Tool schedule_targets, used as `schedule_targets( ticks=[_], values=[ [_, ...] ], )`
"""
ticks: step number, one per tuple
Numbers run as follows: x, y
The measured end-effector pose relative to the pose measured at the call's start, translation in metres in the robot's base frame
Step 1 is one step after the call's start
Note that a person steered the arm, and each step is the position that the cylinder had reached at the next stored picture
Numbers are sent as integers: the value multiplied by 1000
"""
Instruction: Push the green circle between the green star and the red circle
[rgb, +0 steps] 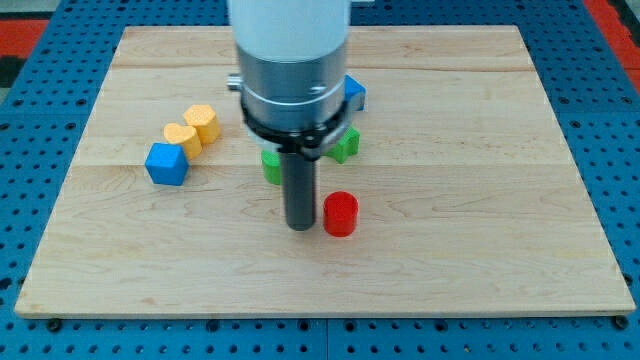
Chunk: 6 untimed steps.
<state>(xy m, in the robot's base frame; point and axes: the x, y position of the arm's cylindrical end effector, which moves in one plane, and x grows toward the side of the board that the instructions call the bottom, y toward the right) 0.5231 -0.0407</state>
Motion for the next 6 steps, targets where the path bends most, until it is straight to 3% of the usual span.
schedule_targets(
  ticks=[1, 4, 6],
  values=[
    [-5, -53],
    [-84, -54],
    [-75, 17]
  ],
)
